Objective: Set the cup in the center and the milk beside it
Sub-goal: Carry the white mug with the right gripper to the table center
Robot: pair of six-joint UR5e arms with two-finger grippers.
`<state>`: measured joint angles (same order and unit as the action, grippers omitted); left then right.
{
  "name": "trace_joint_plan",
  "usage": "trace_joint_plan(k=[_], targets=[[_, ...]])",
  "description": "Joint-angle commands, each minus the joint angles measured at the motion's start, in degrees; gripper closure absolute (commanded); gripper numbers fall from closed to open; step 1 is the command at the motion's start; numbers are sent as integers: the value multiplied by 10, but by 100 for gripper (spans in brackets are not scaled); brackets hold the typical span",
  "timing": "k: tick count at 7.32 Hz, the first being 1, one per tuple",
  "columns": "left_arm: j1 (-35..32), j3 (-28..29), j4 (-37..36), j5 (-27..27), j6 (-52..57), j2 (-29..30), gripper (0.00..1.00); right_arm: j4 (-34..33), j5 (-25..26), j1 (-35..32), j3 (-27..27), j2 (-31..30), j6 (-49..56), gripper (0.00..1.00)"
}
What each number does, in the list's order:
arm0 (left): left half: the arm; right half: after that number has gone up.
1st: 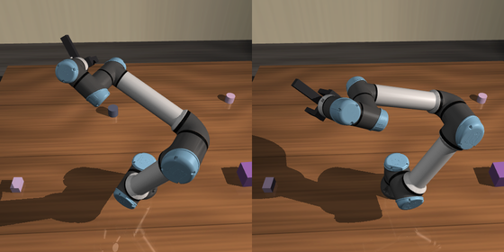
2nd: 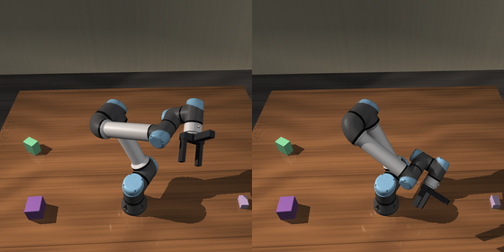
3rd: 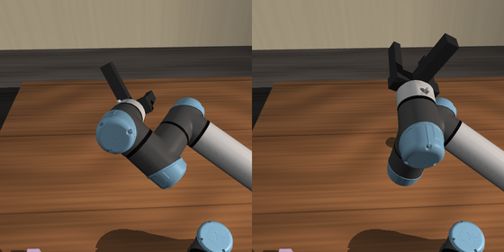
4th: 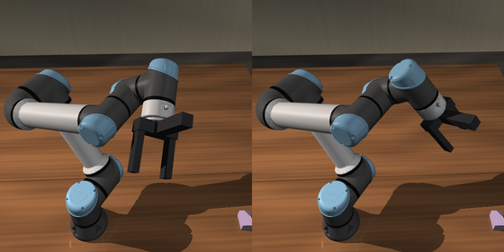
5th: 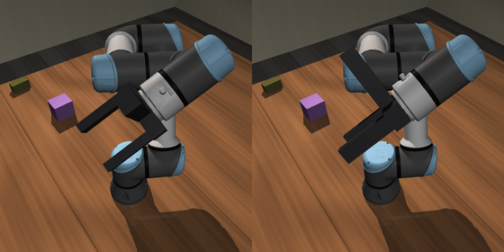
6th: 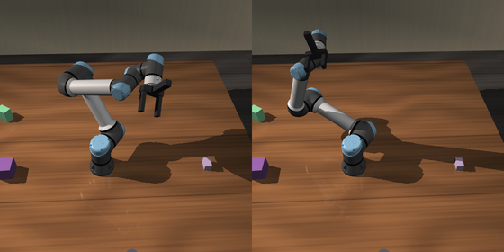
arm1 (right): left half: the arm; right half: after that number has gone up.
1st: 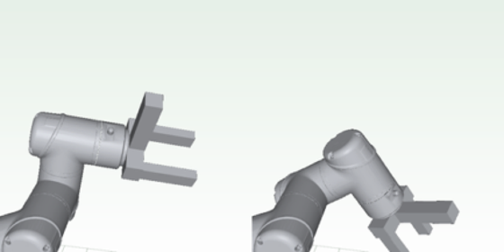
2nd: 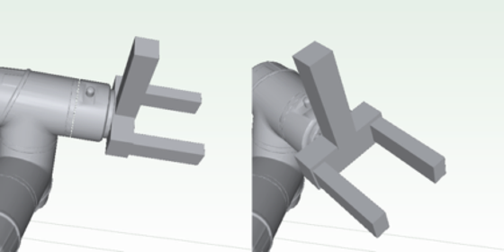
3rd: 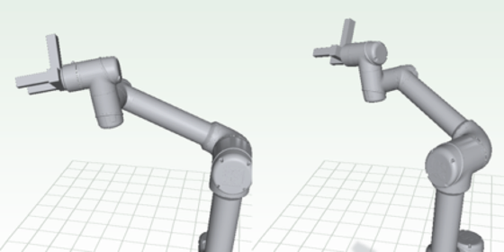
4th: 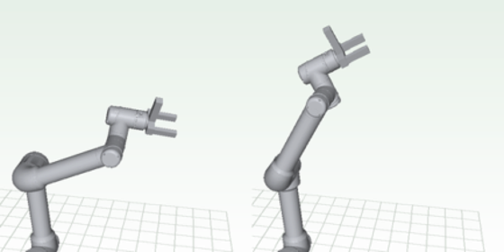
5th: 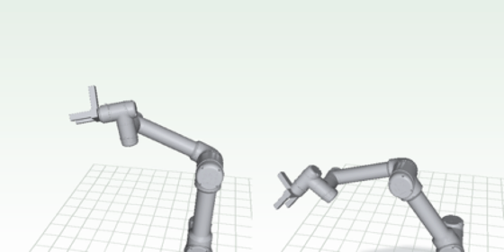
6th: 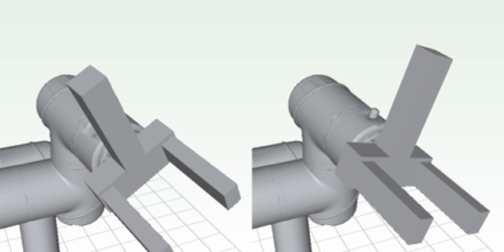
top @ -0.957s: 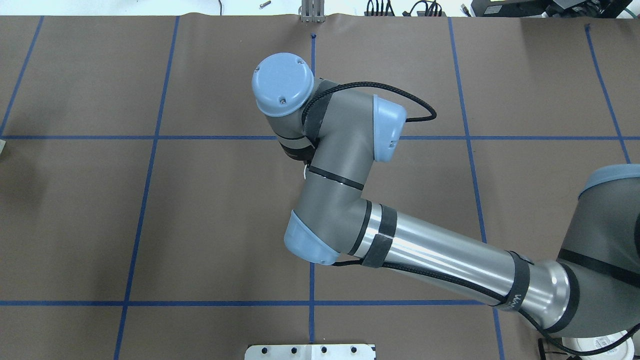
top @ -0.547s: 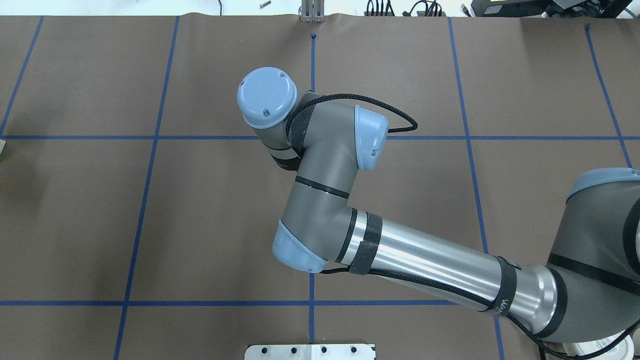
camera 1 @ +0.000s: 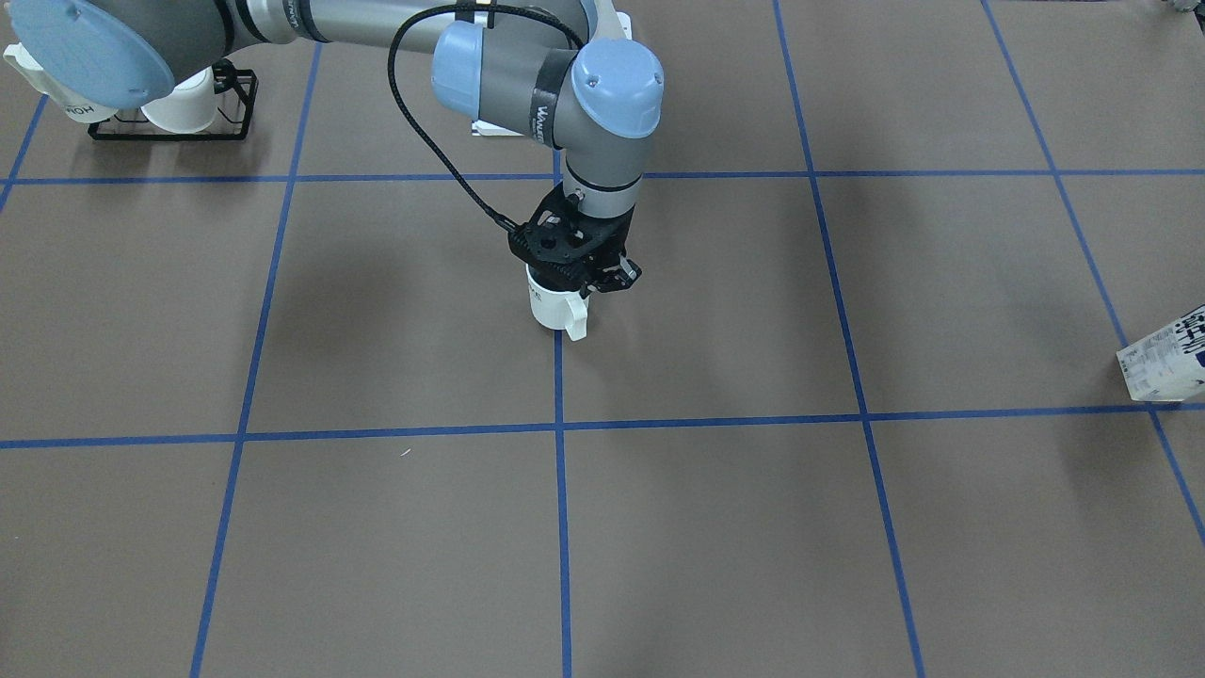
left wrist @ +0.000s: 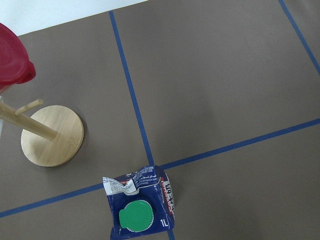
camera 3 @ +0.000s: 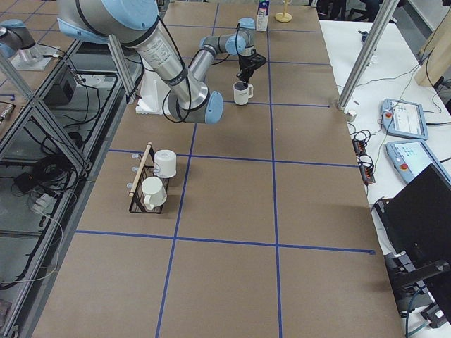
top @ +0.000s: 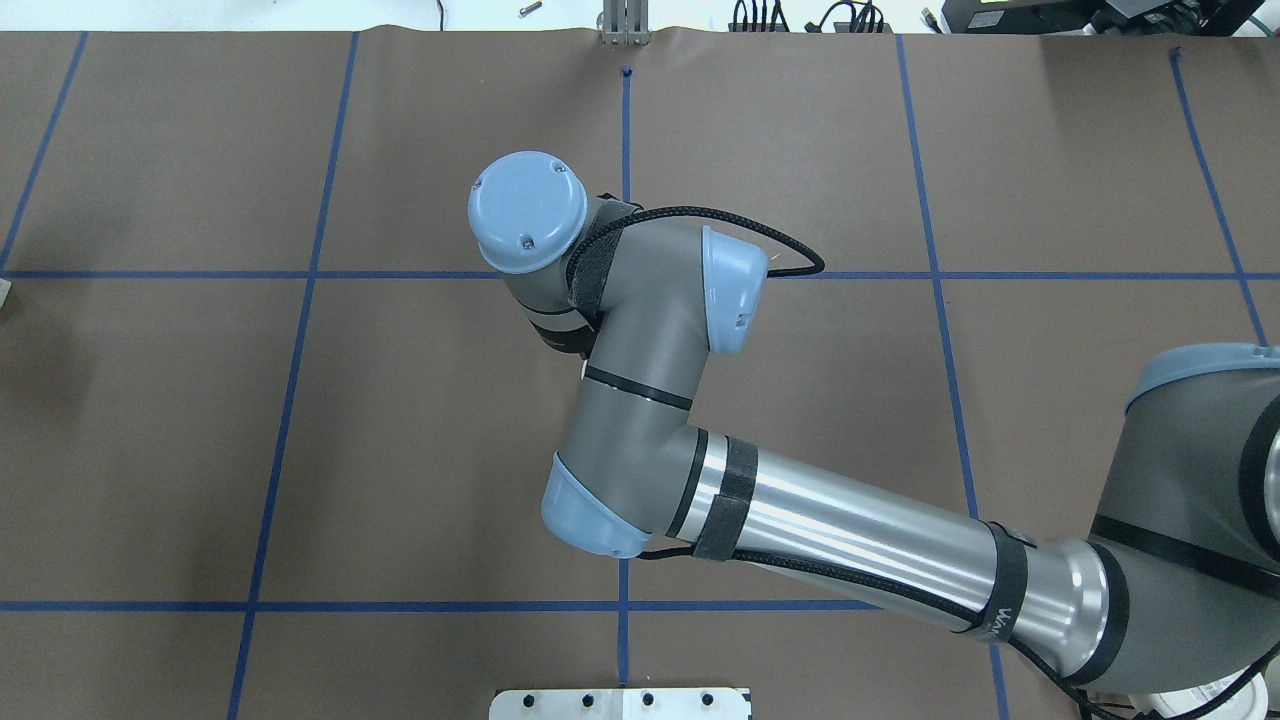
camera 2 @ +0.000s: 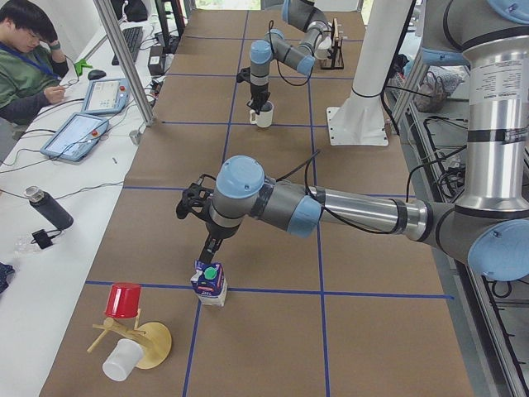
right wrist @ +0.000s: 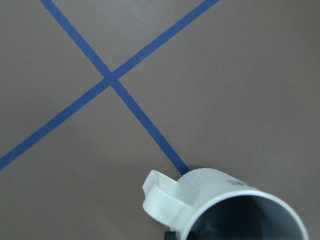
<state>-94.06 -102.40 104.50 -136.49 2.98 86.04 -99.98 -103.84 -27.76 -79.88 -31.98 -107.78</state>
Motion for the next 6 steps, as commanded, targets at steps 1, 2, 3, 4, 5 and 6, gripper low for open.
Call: trace_joint_plan(k=[1, 2, 3, 4, 5, 6], targets=[[0, 0, 0, 0, 0, 0, 1, 3, 3, 0, -8, 1, 5, 1], [-1, 0, 1, 0, -1, 0, 1, 0, 3, -14, -36, 2, 26, 0], [-1, 0, 1, 0, -1, 0, 1, -21, -4, -39, -73, -1, 66, 0], [-1, 0, 1, 0, 1, 0, 1, -60, -17, -74, -95, 0, 133, 0], [0, 0, 6, 2, -1, 0, 1, -71, -68, -133, -108, -24, 215, 0], [-1, 5, 6, 4, -3, 1, 1, -71, -110, -198, -131, -77, 328, 0]])
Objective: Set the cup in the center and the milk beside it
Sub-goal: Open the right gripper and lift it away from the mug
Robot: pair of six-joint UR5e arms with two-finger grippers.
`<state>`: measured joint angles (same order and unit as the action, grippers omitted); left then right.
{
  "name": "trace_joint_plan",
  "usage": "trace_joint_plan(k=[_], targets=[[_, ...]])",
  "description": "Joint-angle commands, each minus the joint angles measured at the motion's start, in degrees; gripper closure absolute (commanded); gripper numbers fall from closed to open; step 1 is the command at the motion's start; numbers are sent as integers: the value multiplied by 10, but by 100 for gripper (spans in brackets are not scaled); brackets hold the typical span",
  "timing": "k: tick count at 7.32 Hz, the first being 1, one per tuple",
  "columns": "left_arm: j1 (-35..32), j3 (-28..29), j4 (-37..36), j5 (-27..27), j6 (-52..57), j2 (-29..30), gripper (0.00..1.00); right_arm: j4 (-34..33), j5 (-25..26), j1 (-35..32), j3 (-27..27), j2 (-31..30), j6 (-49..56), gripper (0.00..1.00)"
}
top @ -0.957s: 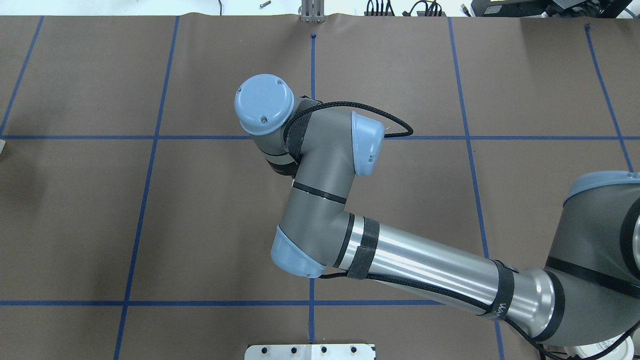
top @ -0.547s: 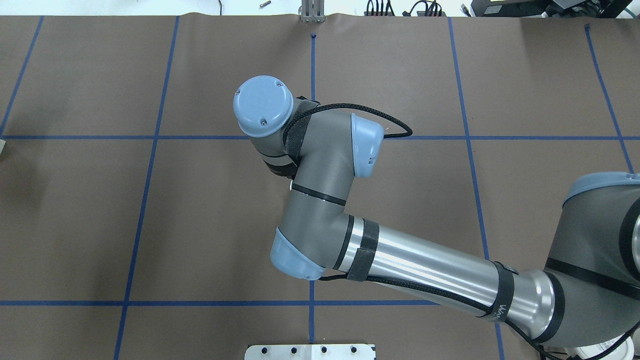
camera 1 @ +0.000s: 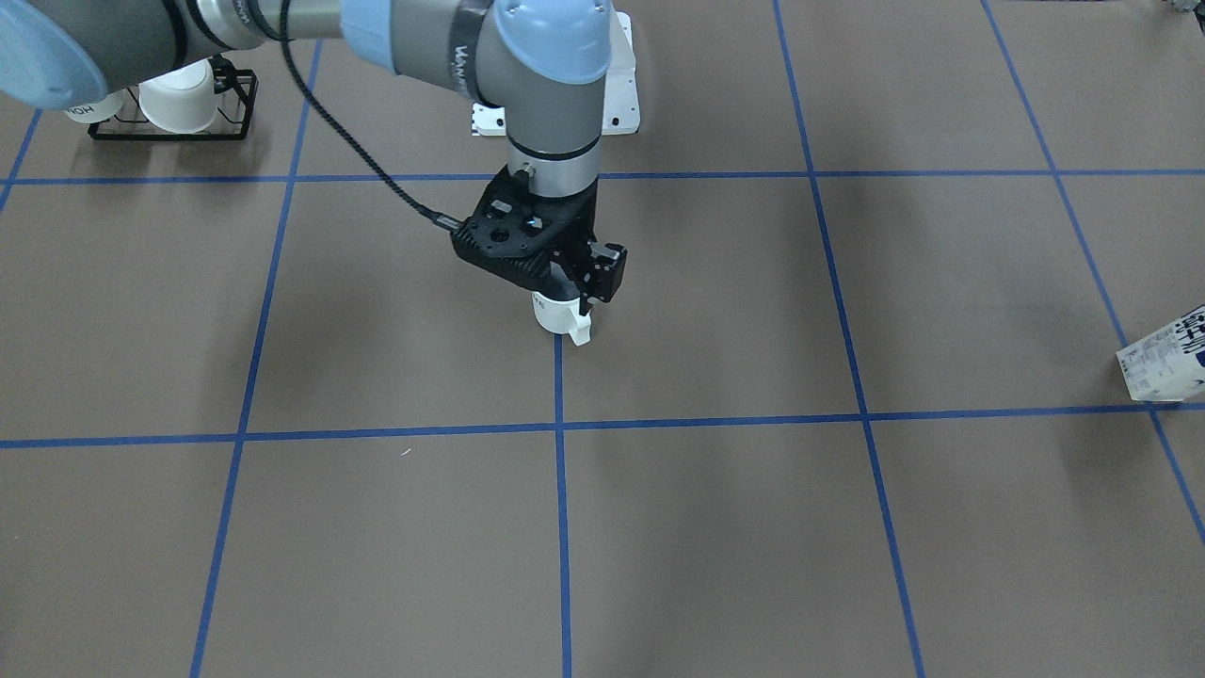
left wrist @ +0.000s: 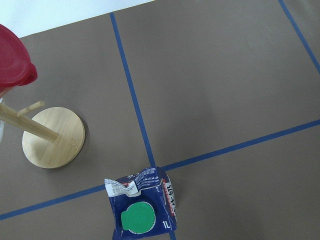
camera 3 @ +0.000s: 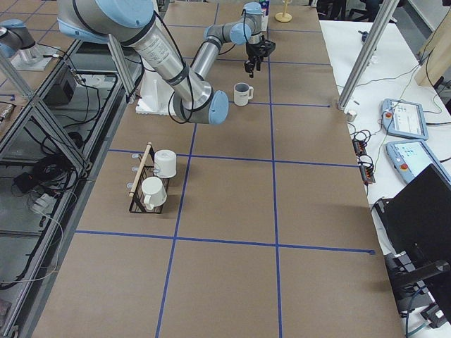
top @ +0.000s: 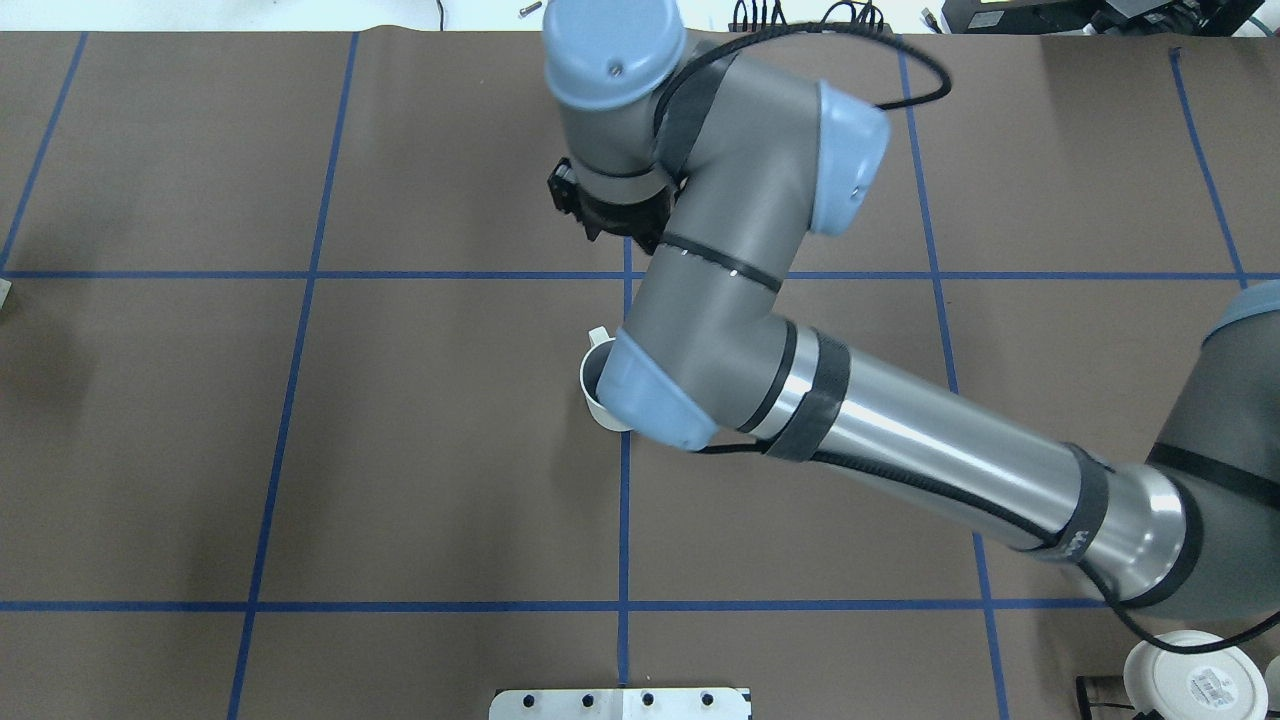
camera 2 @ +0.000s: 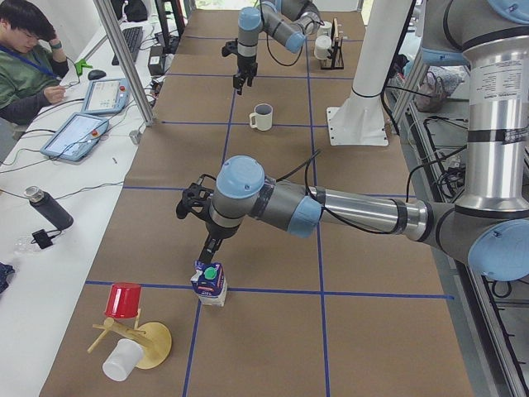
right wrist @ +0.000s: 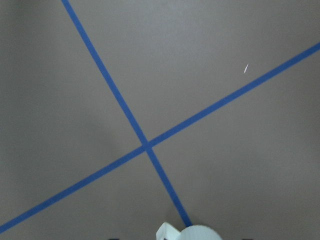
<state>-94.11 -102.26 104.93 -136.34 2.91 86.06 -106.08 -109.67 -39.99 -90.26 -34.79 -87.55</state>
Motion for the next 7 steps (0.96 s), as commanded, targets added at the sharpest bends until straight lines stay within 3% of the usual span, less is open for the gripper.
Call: trace_joint_plan(k=[1, 5, 7], targets=[[0, 23, 2, 3, -2, 1, 1, -10, -76, -140, -57, -118, 259, 0], [1, 69, 16, 3, -93, 26, 1, -9, -131, -383, -62, -316, 778, 0], [1, 145, 48, 3, -96, 64, 1, 2, -149, -457, -76, -428, 920, 0]])
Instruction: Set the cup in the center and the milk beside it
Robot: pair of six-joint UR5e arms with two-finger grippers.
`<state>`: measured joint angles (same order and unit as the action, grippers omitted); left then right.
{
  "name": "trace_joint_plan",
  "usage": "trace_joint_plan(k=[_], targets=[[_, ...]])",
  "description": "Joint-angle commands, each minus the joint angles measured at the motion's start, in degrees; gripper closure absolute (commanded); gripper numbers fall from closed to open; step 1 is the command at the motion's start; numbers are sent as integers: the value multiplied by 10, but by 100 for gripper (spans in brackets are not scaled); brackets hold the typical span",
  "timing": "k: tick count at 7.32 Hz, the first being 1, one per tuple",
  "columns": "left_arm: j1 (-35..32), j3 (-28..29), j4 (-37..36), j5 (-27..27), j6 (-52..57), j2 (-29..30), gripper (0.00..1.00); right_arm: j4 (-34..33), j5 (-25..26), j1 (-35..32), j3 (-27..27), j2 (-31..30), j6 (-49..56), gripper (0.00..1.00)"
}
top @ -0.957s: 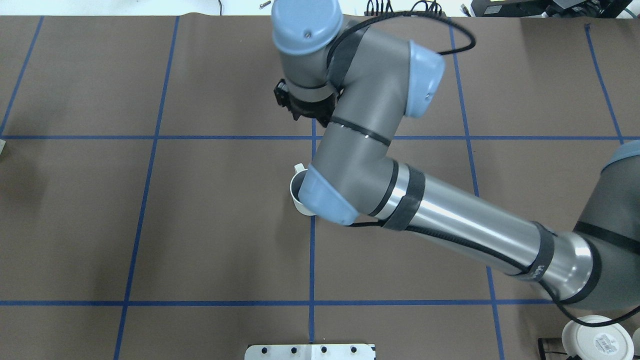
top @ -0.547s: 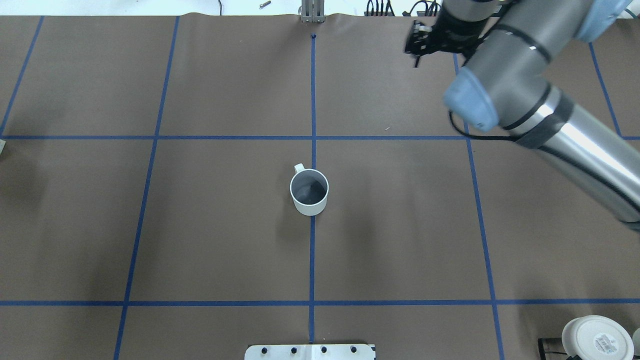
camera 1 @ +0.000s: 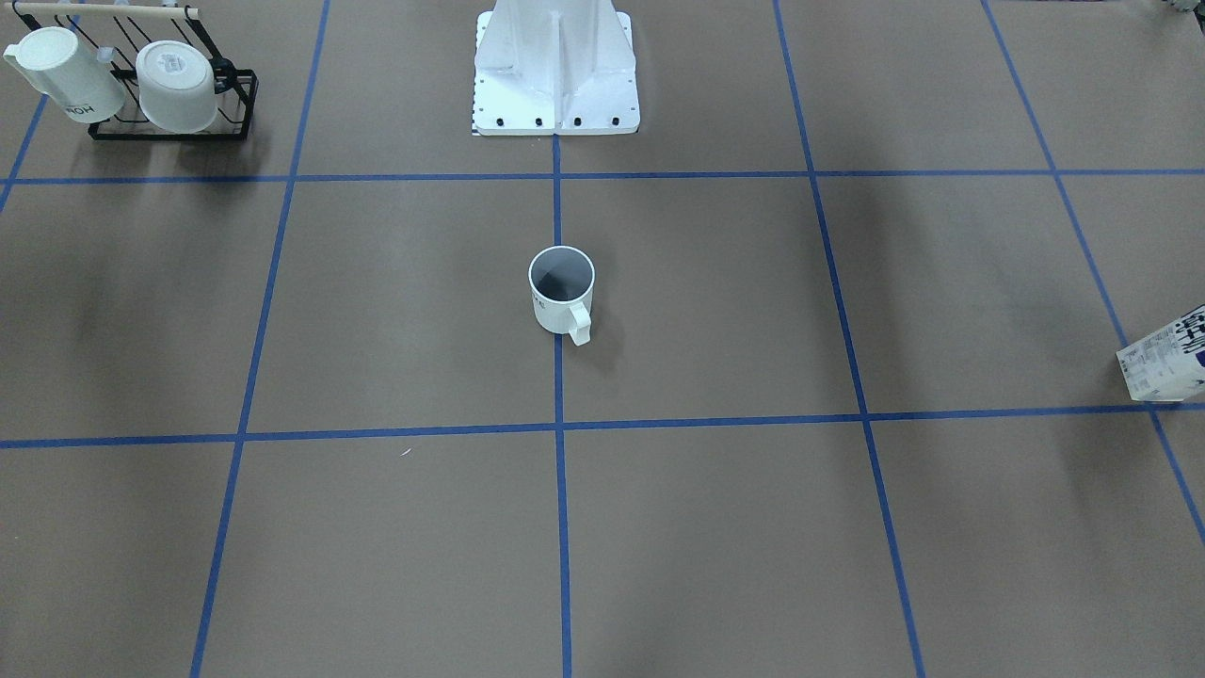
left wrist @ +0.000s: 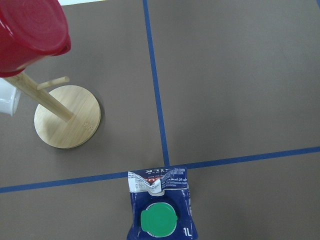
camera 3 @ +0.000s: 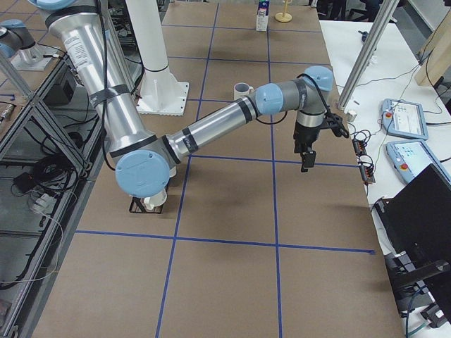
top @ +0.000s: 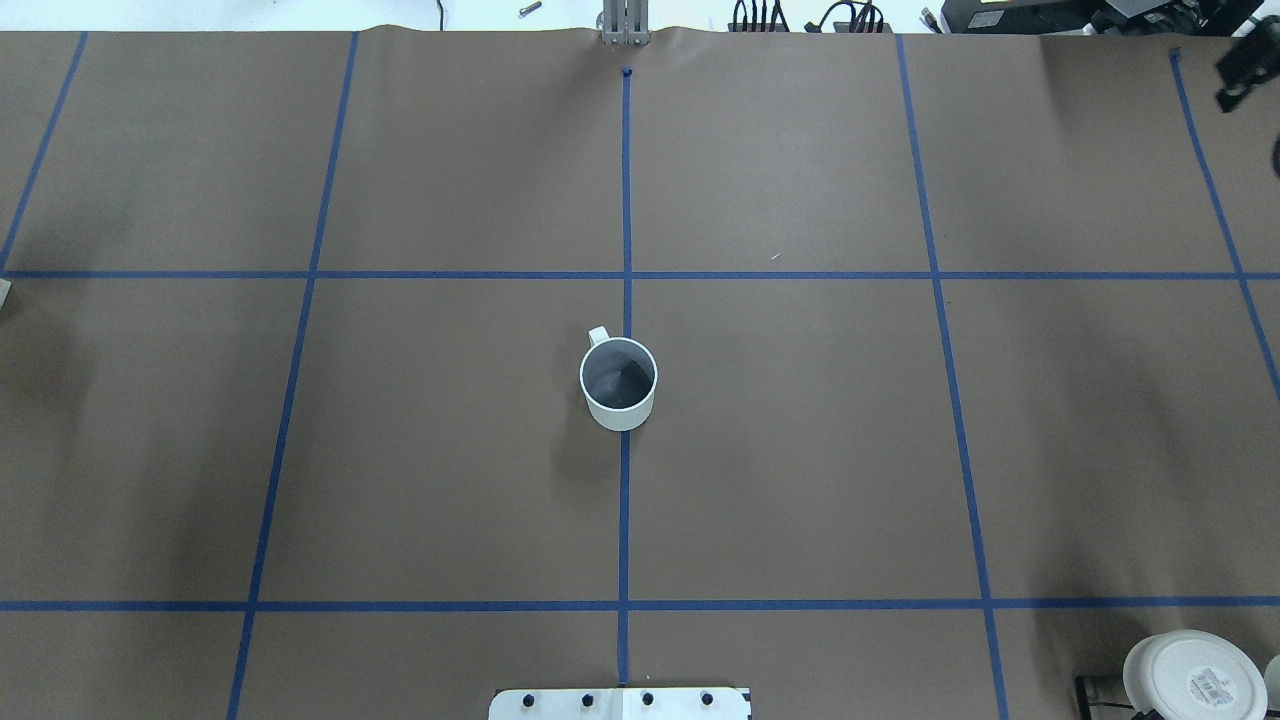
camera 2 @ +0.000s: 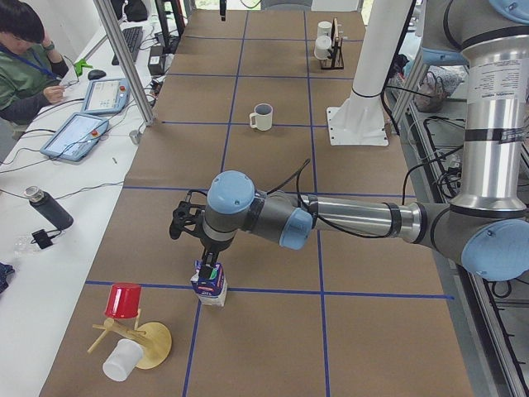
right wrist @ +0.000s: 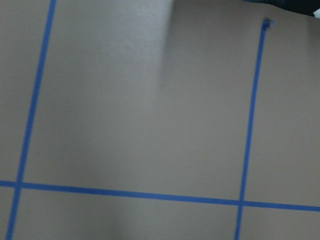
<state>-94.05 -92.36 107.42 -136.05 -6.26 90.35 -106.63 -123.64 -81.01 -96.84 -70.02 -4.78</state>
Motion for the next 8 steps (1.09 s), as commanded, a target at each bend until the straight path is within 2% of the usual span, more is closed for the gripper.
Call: trace_joint_plan(k=[1, 2, 3, 6, 8], targets=[[2, 67, 51, 0, -31, 29, 1, 24, -10, -63, -37, -132, 98, 0], [16, 69, 65, 0, -57, 28, 1, 24, -11, -71, -61, -165, 97, 0], [25, 76, 66, 0, -59, 29, 1, 25, -11, -73, -65, -172, 98, 0], [64, 96, 97, 3, -65, 29, 1, 25, -9, -72, -63, -172, 94, 0], [80, 135, 142, 34, -66, 30, 1, 26, -8, -72, -63, -173, 92, 0]])
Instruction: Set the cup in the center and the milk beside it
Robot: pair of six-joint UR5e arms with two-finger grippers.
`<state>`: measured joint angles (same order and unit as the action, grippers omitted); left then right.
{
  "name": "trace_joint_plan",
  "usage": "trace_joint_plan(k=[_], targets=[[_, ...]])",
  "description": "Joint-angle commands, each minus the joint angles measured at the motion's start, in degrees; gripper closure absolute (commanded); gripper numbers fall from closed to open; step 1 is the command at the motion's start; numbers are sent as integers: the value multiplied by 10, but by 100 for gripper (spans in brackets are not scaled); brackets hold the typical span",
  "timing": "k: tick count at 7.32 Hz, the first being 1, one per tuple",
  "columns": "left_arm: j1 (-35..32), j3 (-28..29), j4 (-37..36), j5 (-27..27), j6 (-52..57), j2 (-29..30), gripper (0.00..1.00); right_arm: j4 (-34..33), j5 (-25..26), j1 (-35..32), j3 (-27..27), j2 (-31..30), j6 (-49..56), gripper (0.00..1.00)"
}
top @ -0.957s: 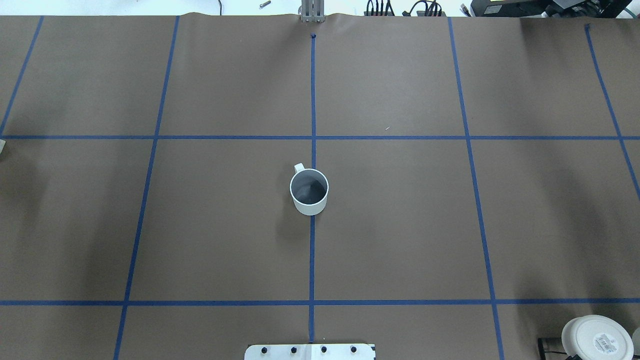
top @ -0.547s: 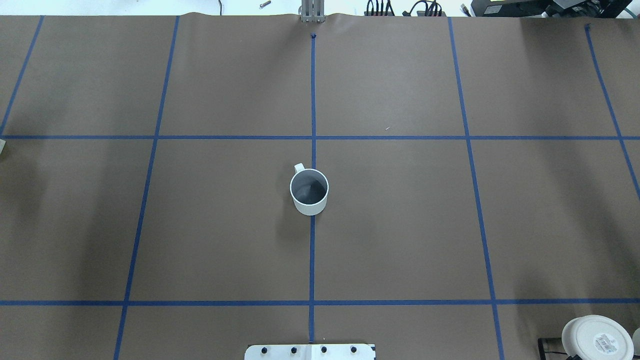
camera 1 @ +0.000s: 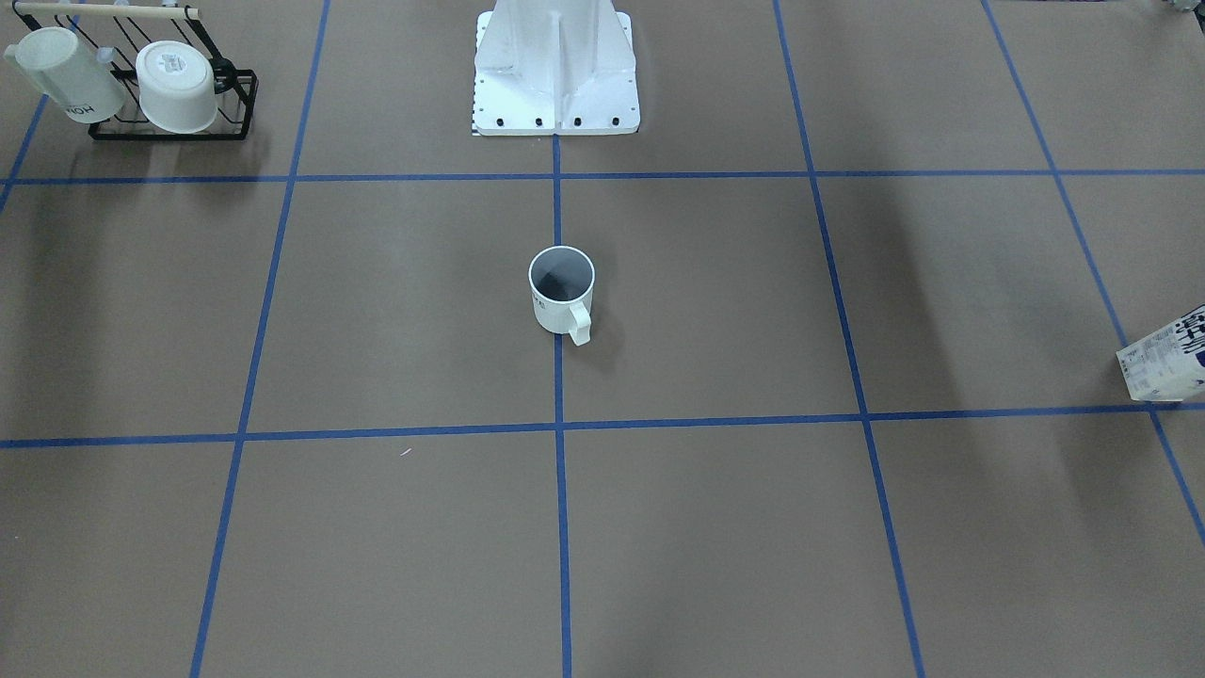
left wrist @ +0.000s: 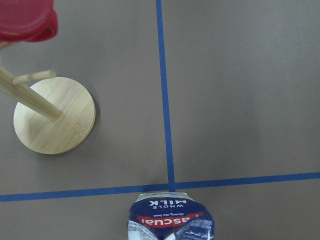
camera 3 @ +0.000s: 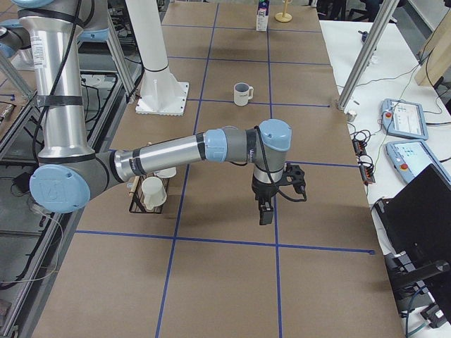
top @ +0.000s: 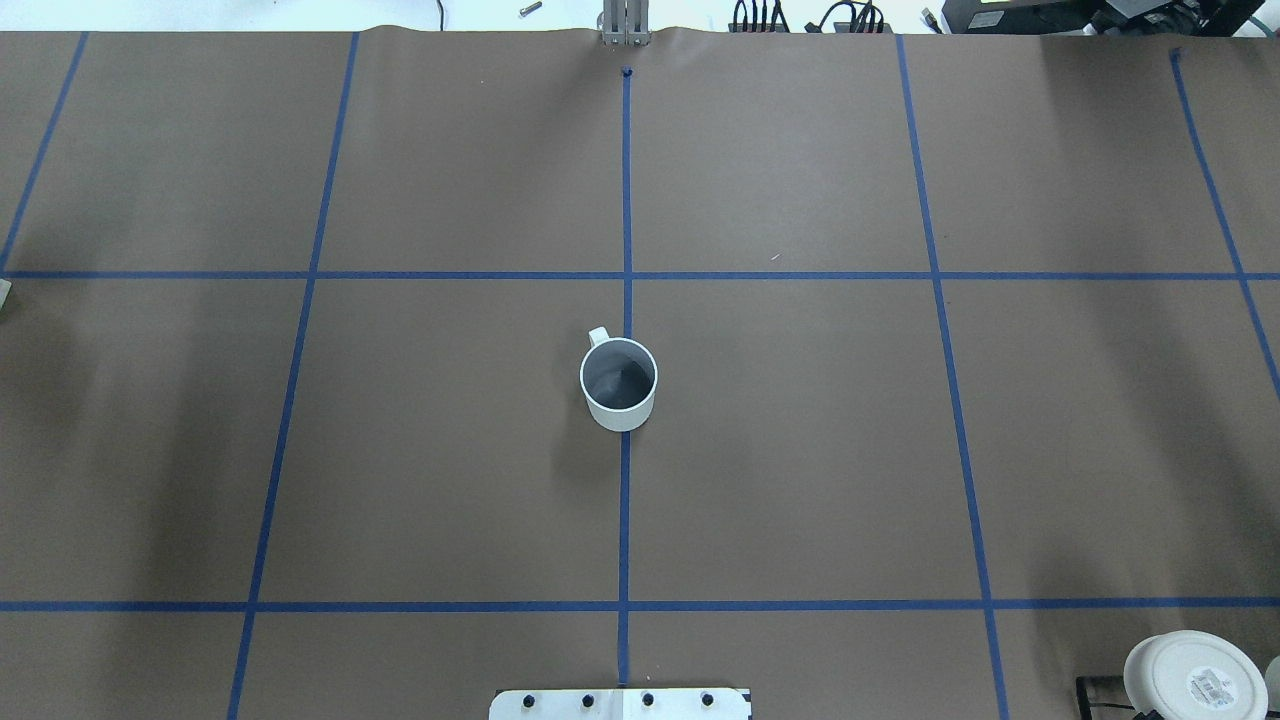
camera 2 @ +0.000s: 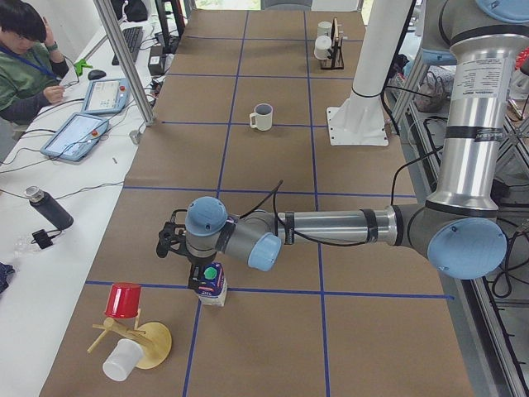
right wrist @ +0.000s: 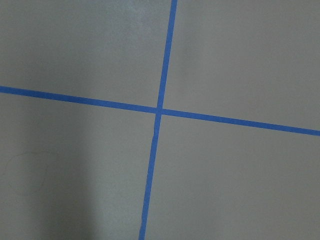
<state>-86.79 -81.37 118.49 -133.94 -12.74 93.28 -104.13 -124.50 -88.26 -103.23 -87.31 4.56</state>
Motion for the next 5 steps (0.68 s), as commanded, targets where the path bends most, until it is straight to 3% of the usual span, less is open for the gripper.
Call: trace_joint_plan(k=[1, 3, 4, 5], targets=[[7, 32, 38, 13, -1, 3, 2, 1, 0, 0, 2, -1, -2, 0], [8, 31, 40, 10, -4, 4, 14, 1, 0, 0, 0, -1, -2, 0], [15, 31, 44, 10, -4, 4, 32, 1, 0, 0, 1, -1, -2, 0], [18, 31, 54, 10, -4, 3, 34, 1, 1, 0, 2, 0, -2, 0]])
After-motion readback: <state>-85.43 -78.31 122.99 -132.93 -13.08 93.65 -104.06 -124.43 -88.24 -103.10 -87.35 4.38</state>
